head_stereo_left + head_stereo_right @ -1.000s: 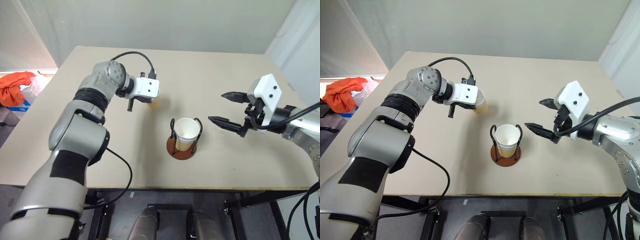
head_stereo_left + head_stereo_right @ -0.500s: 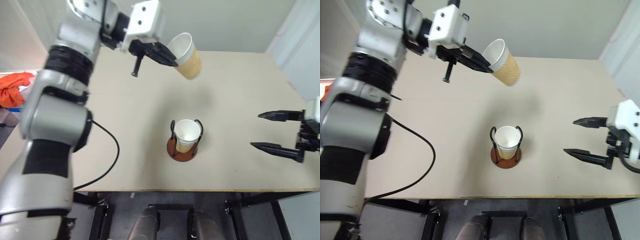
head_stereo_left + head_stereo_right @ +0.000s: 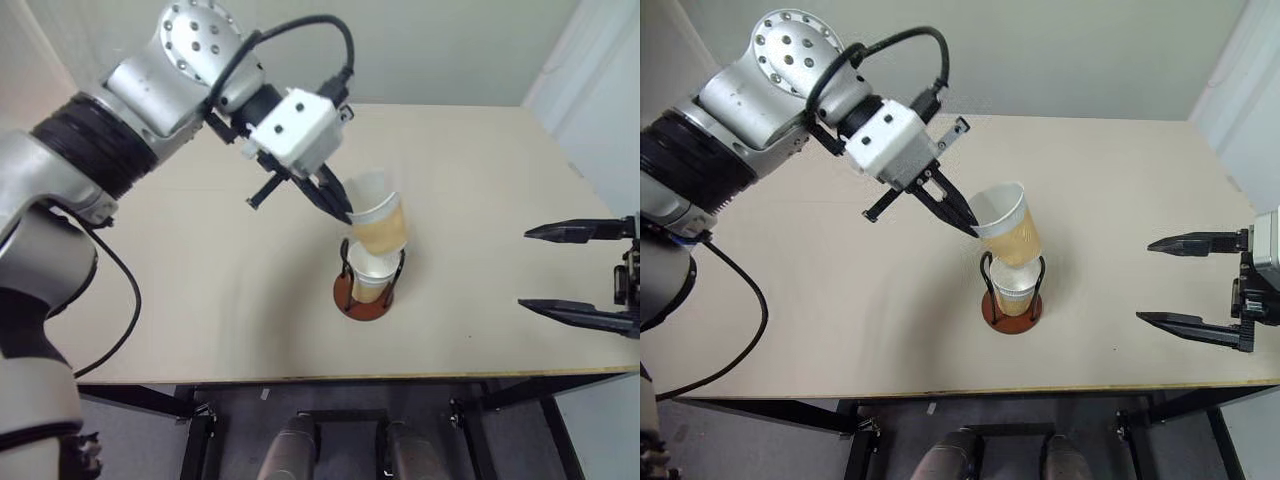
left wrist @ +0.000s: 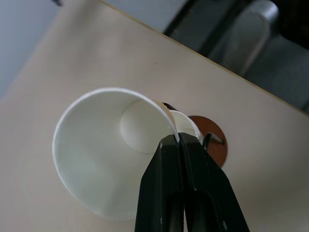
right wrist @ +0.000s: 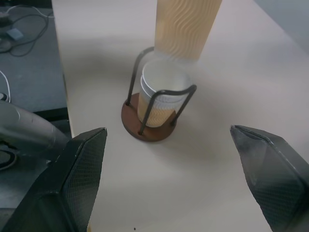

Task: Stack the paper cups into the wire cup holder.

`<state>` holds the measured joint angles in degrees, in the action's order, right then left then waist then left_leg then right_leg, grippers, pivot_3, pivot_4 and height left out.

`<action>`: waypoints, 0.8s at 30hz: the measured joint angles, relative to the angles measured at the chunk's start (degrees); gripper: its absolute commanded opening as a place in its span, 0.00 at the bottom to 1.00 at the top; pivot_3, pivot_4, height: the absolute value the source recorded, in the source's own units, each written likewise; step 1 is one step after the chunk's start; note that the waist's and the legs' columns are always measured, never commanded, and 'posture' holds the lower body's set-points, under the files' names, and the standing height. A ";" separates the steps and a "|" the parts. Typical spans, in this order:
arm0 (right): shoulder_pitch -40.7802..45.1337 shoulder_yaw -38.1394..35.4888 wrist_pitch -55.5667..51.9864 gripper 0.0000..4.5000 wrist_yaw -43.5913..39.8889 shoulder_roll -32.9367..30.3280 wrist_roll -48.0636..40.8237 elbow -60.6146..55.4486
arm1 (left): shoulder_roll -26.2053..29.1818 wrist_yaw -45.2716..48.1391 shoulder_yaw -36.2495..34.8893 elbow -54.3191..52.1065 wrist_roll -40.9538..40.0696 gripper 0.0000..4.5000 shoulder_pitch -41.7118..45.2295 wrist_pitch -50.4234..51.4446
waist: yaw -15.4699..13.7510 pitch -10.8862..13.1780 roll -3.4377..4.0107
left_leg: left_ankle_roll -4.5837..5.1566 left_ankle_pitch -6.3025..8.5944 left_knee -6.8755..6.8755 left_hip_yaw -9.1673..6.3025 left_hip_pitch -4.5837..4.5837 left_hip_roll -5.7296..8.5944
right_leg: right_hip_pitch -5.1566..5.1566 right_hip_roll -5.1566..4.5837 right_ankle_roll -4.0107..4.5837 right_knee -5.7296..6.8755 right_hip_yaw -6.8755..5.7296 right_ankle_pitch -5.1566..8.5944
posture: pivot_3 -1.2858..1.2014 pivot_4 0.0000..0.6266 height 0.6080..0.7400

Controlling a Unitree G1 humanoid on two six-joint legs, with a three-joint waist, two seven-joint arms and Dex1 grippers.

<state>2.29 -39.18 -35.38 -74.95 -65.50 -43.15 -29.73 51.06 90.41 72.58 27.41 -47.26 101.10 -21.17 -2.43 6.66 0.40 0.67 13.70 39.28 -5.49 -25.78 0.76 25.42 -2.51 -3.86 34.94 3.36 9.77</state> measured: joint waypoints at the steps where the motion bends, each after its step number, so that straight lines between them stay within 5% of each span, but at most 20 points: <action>1: 0.01 0.07 -0.03 0.97 0.23 0.00 -0.06 -0.03 | -0.09 0.00 1.59 -0.26 -0.05 0.01 0.72 -1.29 | 0.07 0.00 0.02 | 0.00 -0.01 -0.01 0.03 0.02 0.01 | -0.01 0.01 0.00 0.00 0.01 -0.01 | 0.52 0.24 1.00; 6: 0.74 0.30 -0.18 0.97 1.42 -0.05 -0.63 -0.74 | -2.21 0.00 7.51 1.48 0.47 0.01 2.27 -6.32 | 0.16 0.00 0.11 | 0.00 -0.01 -0.01 0.05 0.02 -0.02 | -0.01 0.01 -0.02 0.00 0.02 -0.02 | 0.52 0.24 1.00; 19: 0.26 0.48 -1.86 0.97 4.26 -0.04 -2.08 -3.73 | -7.27 0.02 9.14 7.82 3.73 0.01 2.23 -11.24 | 0.01 0.01 0.13 | 0.02 0.11 -0.04 0.12 -0.06 -0.01 | 0.02 0.01 -0.20 -0.04 -0.08 -0.08 | 0.52 0.24 1.00; 22: 0.30 0.49 -1.92 0.97 4.56 -0.04 -2.33 -4.12 | -7.98 0.04 9.02 8.66 3.87 0.12 2.12 -10.42 | 0.06 0.01 0.13 | 0.03 0.14 -0.04 0.14 -0.05 -0.02 | 0.02 0.01 -0.20 -0.05 -0.07 -0.08 | 0.52 0.24 1.00; 24: 0.58 0.52 -1.92 0.97 4.71 -0.05 -2.48 -4.12 | -9.08 0.05 8.17 10.43 4.63 0.29 1.78 -9.62 | 0.02 0.01 0.14 | 0.03 0.14 -0.03 0.13 -0.05 -0.02 | 0.02 0.00 -0.20 -0.04 -0.06 -0.09 | 0.52 0.24 1.00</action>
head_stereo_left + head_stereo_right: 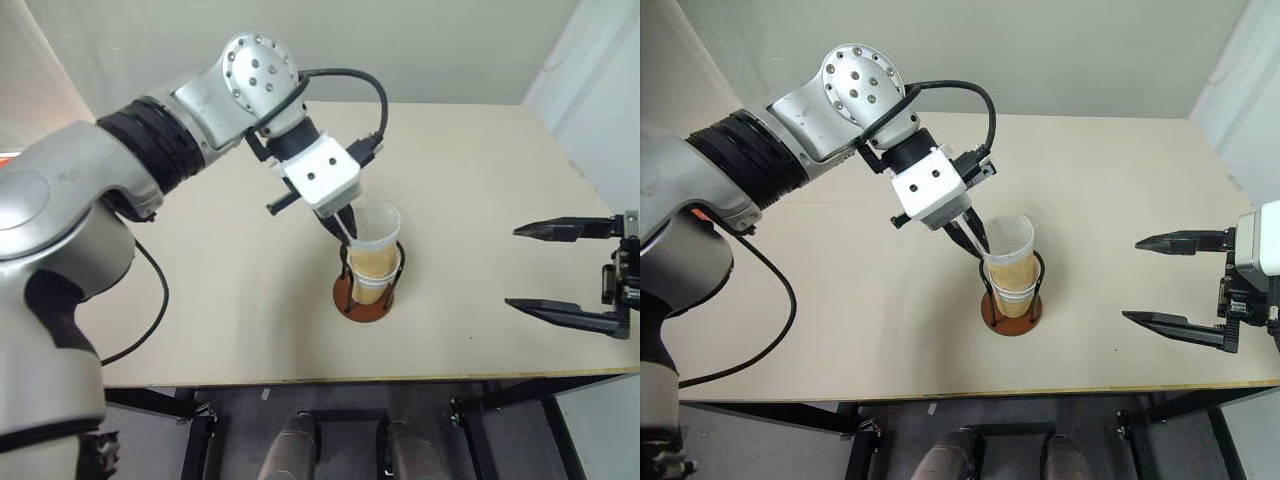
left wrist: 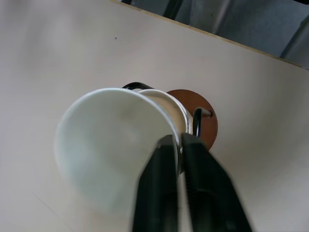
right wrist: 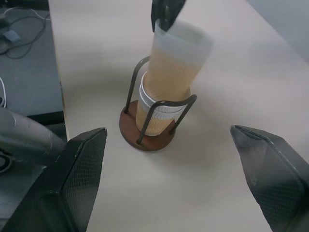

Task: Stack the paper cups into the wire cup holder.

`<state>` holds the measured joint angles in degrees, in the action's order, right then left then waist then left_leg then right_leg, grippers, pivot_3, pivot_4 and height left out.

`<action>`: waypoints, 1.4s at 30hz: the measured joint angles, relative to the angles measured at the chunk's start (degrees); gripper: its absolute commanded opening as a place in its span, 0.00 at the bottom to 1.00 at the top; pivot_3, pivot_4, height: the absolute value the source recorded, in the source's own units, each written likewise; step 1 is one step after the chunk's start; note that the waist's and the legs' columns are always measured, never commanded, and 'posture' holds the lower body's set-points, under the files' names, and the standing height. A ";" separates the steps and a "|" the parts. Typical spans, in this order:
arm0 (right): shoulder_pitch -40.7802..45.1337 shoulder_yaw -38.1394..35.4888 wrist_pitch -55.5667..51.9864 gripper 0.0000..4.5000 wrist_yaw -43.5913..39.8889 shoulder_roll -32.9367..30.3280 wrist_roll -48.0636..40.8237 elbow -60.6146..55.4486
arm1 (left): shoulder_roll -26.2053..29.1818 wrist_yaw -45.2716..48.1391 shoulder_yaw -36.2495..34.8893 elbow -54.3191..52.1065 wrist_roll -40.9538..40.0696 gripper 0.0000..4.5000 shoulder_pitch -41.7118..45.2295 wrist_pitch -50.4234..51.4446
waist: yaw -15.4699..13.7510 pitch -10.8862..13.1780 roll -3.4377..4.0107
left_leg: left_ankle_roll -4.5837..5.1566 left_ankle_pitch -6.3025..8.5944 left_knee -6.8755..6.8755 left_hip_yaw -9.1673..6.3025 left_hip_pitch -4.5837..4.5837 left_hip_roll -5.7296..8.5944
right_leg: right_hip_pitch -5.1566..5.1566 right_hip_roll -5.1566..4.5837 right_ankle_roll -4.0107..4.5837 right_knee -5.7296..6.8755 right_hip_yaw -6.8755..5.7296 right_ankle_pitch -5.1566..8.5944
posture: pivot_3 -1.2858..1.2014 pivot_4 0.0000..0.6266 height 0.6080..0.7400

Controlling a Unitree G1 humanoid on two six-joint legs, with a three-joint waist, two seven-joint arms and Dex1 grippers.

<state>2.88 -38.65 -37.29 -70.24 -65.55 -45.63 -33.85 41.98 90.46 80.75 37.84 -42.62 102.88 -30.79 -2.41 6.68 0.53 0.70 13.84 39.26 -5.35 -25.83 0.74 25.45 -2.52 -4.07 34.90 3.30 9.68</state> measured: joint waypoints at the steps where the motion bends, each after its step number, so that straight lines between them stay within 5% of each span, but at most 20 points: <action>1: 0.34 0.17 0.01 0.97 0.04 -0.04 -0.21 0.02 | -0.62 0.00 -0.72 1.16 0.90 0.36 -0.51 0.12 | -0.01 0.00 0.00 | 0.00 0.00 0.00 0.01 0.03 0.00 | 0.00 0.00 0.00 0.01 -0.01 0.00 | 0.52 0.24 1.00; 4: 1.34 1.76 0.17 0.97 0.07 -0.40 -0.27 0.31 | -2.08 0.02 -3.38 4.39 3.85 0.58 -2.24 0.10 | 0.05 0.00 0.00 | -0.01 -0.01 0.01 0.02 0.03 -0.03 | 0.00 0.01 -0.04 0.01 -0.01 -0.01 | 0.52 0.24 1.00; 11: 8.89 10.36 2.95 0.97 -0.51 -0.94 0.42 5.47 | -5.74 0.03 -23.95 13.48 12.29 0.58 -8.78 5.28 | 0.19 -0.02 0.04 | 0.03 -0.11 0.09 0.05 0.03 -0.02 | 0.00 0.04 -0.30 0.01 0.03 -0.15 | 0.52 0.24 1.00; 19: 22.11 25.17 9.25 0.97 -4.86 0.11 7.57 20.91 | 20.71 -0.03 -48.23 -1.57 6.69 0.58 -33.96 33.77 | 2.43 -0.11 0.26 | -0.63 -0.70 -0.27 0.46 0.38 -0.44 | 0.20 0.41 -0.22 0.20 0.18 -0.05 | 0.52 0.24 1.00; 23: 28.36 30.27 12.44 0.97 -5.45 3.02 12.73 30.64 | 29.12 -1.81 -60.16 -8.05 4.62 0.58 -52.00 43.04 | 2.09 -0.12 0.24 | -0.64 -0.66 -0.25 0.18 0.40 -0.46 | 0.25 0.39 0.35 0.35 0.12 0.20 | 0.52 0.24 1.00; 31: 41.35 38.74 19.69 0.97 10.25 15.36 30.24 49.23 | 24.24 -22.69 -82.60 -12.72 6.11 0.58 -67.99 47.00 | 1.21 -0.11 0.23 | -0.47 -0.65 -0.59 -0.05 0.88 -0.36 | 0.24 0.22 1.40 1.09 0.02 0.12 | 0.52 0.24 1.00; 42: 51.52 35.82 24.50 0.97 31.53 24.61 37.04 69.56 | 15.15 -44.39 -94.41 -15.79 12.93 0.58 -71.33 48.44 | 2.20 -0.09 0.26 | -0.89 -1.36 -1.49 -0.08 1.15 -0.40 | 0.44 0.27 1.76 1.14 0.08 -0.14 | 0.52 0.24 1.00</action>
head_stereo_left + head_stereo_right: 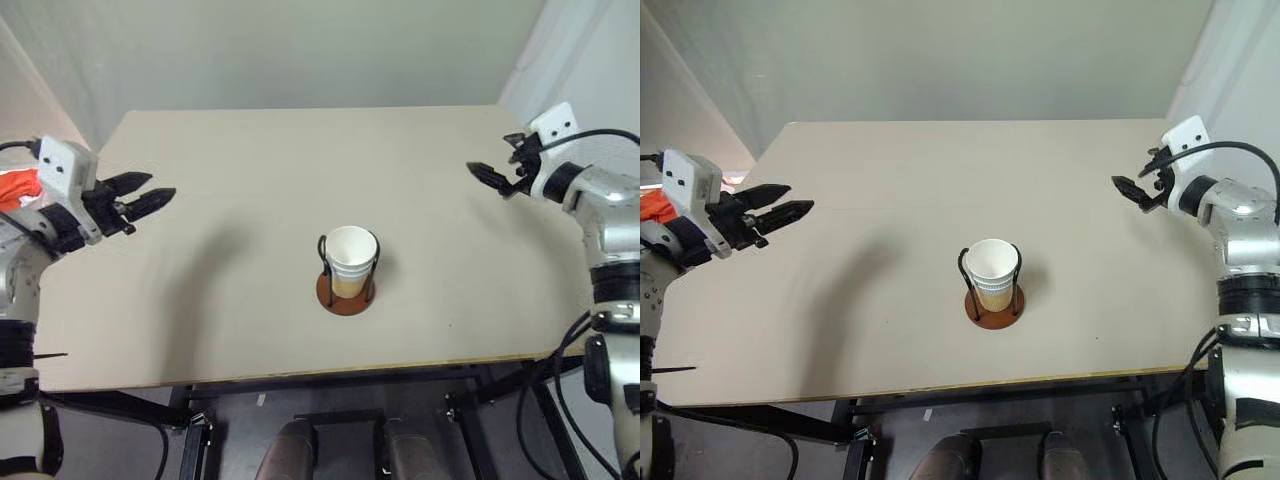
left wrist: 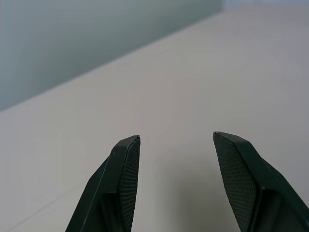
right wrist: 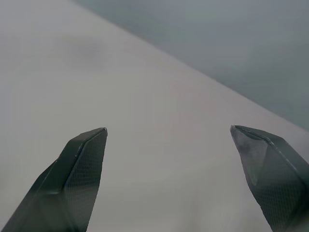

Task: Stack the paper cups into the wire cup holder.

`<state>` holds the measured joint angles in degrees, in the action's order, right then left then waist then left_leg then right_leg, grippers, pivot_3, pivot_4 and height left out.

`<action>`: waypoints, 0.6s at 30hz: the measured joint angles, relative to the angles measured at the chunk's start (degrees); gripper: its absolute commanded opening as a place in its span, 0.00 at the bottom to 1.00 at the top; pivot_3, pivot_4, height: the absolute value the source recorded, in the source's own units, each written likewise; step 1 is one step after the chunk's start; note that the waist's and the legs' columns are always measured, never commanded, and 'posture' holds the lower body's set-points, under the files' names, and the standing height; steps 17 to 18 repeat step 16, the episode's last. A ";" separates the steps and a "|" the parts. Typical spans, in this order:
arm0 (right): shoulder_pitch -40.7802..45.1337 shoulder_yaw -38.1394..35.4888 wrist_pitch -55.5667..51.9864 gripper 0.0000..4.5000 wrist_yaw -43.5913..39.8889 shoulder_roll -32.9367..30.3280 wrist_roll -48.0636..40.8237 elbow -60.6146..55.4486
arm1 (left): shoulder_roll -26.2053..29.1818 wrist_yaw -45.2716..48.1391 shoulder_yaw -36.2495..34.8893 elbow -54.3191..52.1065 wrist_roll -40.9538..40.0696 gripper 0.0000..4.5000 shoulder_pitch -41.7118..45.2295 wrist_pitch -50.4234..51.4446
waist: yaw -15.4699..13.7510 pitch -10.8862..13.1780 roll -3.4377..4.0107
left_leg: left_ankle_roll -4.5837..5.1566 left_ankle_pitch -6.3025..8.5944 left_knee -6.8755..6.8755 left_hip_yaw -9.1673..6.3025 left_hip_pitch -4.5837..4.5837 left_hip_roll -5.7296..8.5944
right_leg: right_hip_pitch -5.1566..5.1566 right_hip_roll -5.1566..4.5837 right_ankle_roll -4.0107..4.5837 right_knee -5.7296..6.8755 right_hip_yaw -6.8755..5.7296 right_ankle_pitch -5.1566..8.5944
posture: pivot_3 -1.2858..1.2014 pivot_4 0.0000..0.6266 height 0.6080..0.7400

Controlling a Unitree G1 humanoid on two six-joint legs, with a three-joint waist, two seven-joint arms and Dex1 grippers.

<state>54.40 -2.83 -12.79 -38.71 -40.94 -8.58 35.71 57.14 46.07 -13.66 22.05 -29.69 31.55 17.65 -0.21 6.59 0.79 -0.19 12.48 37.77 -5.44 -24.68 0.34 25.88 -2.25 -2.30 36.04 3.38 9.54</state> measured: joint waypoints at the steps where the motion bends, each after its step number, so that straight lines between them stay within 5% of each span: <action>1: 0.83 -0.62 0.65 0.97 1.44 0.20 0.32 1.52 | -0.54 -1.70 -0.53 0.67 0.81 0.58 0.50 -0.08 | -0.02 0.00 0.00 | -0.05 0.03 -0.05 0.00 0.00 0.00 | 0.01 0.00 0.00 0.00 -0.01 0.00 | 0.52 0.24 1.00; 18: 1.85 -2.40 2.47 0.97 6.31 1.91 1.14 8.00 | -5.71 -9.18 -2.19 0.86 5.37 0.58 3.04 1.27 | -0.19 0.00 -0.01 | -0.37 0.38 -0.27 -0.01 -0.26 -0.06 | 0.29 0.00 -0.30 -0.14 -0.17 -0.17 | 0.52 0.24 1.00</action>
